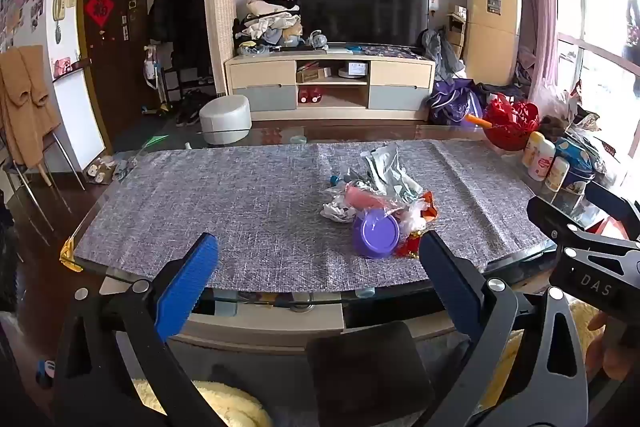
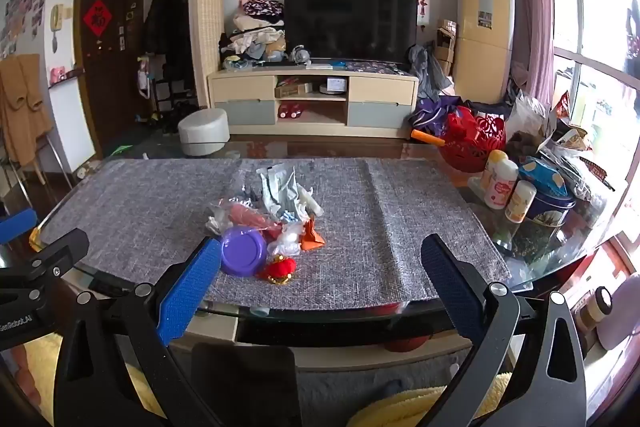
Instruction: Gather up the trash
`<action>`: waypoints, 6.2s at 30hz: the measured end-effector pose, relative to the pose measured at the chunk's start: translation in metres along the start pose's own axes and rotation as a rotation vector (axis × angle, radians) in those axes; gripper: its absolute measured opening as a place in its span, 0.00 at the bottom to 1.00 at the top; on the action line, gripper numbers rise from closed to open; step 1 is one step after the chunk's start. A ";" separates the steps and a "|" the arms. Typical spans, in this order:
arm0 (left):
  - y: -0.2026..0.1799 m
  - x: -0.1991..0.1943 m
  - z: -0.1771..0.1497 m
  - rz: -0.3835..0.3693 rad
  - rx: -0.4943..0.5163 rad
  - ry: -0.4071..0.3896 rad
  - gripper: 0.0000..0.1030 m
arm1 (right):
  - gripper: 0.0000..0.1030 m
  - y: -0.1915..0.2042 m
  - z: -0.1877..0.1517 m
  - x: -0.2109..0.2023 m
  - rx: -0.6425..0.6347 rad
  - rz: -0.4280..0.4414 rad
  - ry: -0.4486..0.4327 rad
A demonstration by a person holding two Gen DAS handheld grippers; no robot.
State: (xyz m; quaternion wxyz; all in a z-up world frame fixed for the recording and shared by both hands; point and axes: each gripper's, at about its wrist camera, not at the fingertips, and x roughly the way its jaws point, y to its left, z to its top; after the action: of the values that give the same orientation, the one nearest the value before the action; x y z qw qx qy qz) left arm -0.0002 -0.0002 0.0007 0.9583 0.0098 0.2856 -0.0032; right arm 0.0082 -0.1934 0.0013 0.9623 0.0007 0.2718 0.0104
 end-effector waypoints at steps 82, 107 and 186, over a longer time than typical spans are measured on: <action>-0.007 -0.007 0.006 -0.013 -0.014 -0.005 0.92 | 0.97 0.007 0.006 -0.004 0.015 0.006 -0.024; 0.005 0.061 -0.009 -0.012 -0.021 0.122 0.92 | 0.97 -0.020 -0.016 0.061 0.034 0.007 0.129; -0.034 0.208 0.073 -0.254 -0.049 0.223 0.05 | 0.36 -0.008 -0.004 0.177 0.002 0.278 0.224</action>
State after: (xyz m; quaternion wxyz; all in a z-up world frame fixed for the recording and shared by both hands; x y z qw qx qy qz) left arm 0.2134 -0.0359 -0.0530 0.9124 -0.0497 0.3893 -0.1163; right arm 0.1572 -0.1979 -0.0950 0.9153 0.0381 0.3746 0.1430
